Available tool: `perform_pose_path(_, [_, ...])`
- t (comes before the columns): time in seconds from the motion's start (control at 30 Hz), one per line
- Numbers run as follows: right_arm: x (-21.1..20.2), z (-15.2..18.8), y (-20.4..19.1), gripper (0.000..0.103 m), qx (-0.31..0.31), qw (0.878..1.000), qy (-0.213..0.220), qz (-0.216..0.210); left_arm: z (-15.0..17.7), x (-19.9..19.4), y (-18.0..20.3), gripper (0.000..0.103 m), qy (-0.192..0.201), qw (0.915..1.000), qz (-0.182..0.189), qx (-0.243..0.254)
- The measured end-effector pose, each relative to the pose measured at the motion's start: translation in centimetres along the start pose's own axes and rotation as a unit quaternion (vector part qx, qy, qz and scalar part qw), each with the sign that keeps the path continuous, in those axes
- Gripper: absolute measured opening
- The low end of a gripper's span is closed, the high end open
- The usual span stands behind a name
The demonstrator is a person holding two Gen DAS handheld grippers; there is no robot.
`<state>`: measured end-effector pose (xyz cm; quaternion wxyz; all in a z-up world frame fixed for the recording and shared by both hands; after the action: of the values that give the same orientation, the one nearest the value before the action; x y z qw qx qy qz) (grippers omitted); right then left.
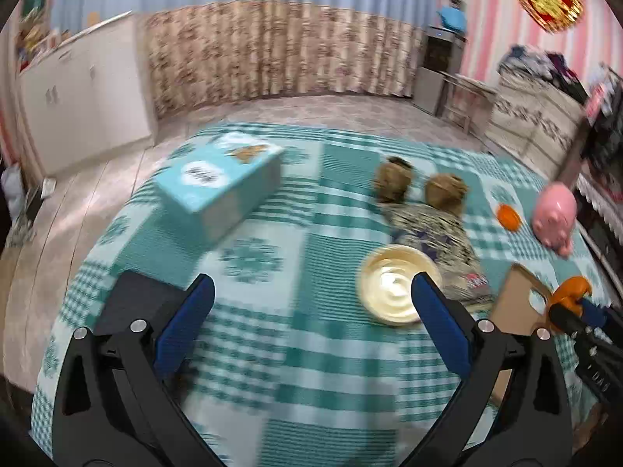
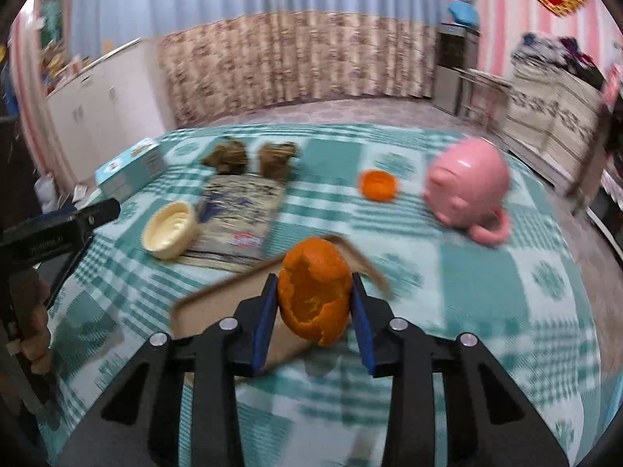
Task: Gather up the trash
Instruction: 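Grasp the orange peel with the right gripper while the left grasps the cream round lid, then carry the orange peel and cream lid with both grippers to the blue basket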
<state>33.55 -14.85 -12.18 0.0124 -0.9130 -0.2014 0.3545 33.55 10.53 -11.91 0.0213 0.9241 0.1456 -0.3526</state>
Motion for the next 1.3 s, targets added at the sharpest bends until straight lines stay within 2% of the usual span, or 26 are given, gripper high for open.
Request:
perform_pose_path(0.2, [-0.6, 1.5, 2.7, 0.037, 0.040, 0.999, 0.013, 0.000, 0.3, 0.3, 4.6, 0.098, 0.033, 0.9970, -0.019, 0.067])
perform_pose_path(0.27, [-0.7, 1.6, 3.0, 0.037, 0.046, 0.999, 0.018, -0.006, 0.2, 1.3, 5.2, 0.098, 0.022, 0.9972, -0.018, 0.069])
perform_pose_path(0.33, [-0.7, 1.6, 3.0, 0.037, 0.047, 0.999, 0.023, -0.010, 0.2, 2.8, 5.5, 0.097, -0.011, 0.9974, 0.003, 0.071])
perform_pose_path(0.5, [-0.8, 1.9, 3.1, 0.037, 0.053, 0.998, 0.028, -0.019, 0.5, 4.0, 5.5, 0.097, -0.041, 0.9966, 0.009, 0.072])
perform_pose_path(0.63, [-0.7, 2.0, 3.3, 0.037, 0.057, 0.998, 0.028, -0.024, 0.7, 5.0, 5.5, 0.069, -0.068, 0.9948, 0.029, 0.069])
perform_pose_path(0.7, [-0.8, 2.0, 3.3, 0.037, 0.057, 0.998, 0.029, -0.025, 0.7, 4.9, 5.4, 0.060, -0.065, 0.9950, 0.035, 0.067])
perform_pose_path(1.0, [-0.7, 2.0, 3.0, 0.037, 0.050, 0.998, 0.028, -0.014, 0.8, 4.1, 4.4, 0.060, -0.049, 0.9971, 0.021, 0.053])
perform_pose_path(1.23, [-1.8, 1.9, 3.4, 0.037, 0.046, 0.998, 0.034, 0.003, 0.3, 0.6, 4.1, 0.060, 0.022, 0.9977, -0.015, 0.063])
perform_pose_path(1.3, [-2.5, 1.7, 3.6, 0.037, 0.043, 0.998, 0.040, 0.011, 0.4, -0.6, 4.1, 0.060, 0.031, 0.9973, -0.018, 0.063])
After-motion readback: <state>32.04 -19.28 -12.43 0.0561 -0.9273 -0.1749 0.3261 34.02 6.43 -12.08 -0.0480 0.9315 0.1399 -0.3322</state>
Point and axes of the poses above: each gripper's, at about its wrist camera, not at the fingertips, and x roughly the way its jaws point, y to its right, z to its underside, the point moved 3 cm from there along x, roughly the way its jaws point, and after that the axes turned 10 degrees about -z, right-handed, at the moved point
